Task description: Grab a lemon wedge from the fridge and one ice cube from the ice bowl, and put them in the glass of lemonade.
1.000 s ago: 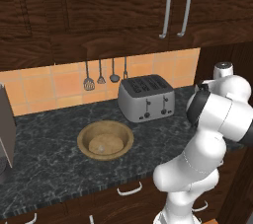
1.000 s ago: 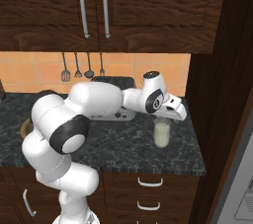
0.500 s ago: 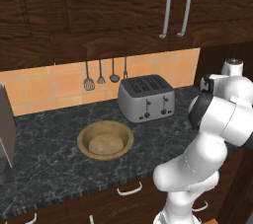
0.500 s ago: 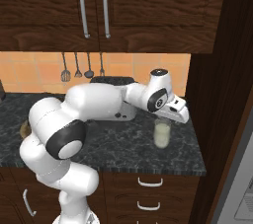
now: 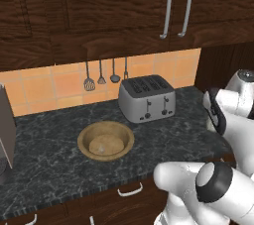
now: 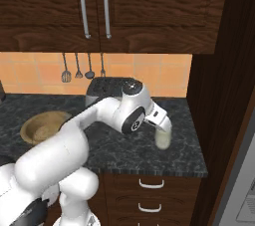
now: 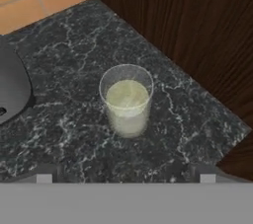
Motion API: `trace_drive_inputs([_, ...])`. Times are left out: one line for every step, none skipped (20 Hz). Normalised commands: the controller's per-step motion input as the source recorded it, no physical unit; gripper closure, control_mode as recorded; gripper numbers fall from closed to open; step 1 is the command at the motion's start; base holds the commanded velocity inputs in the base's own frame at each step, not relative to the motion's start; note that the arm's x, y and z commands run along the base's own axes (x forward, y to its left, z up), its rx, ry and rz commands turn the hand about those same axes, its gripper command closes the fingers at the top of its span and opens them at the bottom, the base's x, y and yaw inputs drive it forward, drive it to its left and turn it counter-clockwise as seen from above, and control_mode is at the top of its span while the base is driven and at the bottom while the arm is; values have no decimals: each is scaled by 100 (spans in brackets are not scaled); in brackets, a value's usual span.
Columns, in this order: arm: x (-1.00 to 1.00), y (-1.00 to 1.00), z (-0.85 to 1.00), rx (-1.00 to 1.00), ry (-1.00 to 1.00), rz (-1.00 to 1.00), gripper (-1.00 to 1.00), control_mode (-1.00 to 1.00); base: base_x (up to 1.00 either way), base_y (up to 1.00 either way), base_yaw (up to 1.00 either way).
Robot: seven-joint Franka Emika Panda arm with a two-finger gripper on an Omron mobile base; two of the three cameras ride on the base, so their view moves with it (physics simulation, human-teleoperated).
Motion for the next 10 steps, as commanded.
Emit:
trace_drive_inputs([-100, 91, 24, 1, -25, 0, -100, -100, 0, 0, 0])
trace_drive_inputs([-100, 99, 15, 1, -21, 1, -100, -100, 0, 0, 0])
trace_drive_inputs([-100, 96, 1, 3, -11, 3, -100, -100, 0, 0, 0])
trace_drive_inputs([-100, 85, 12, 4, -10, 4, -100, -100, 0, 0, 0])
trace_drive_inputs([-100, 79, 31, 6, -10, 5, -100, -100, 0, 0, 0])
trace_drive_inputs([-100, 76, 47, 6, -10, 6, -100, -100, 0, 0, 0])
trace_drive_inputs([-100, 71, 66, 7, -11, 9, -100, -100, 0, 0, 0])
trace_drive_inputs([-100, 70, 78, 8, -9, 11, -100, -100, 0, 0, 0])
trace_drive_inputs([-100, 71, 83, 9, -4, 12, -100, -100, 0, 0, 0])
trace_drive_inputs([-99, 69, 79, 12, 0, 16, -100, -100, 0, 0, 0])
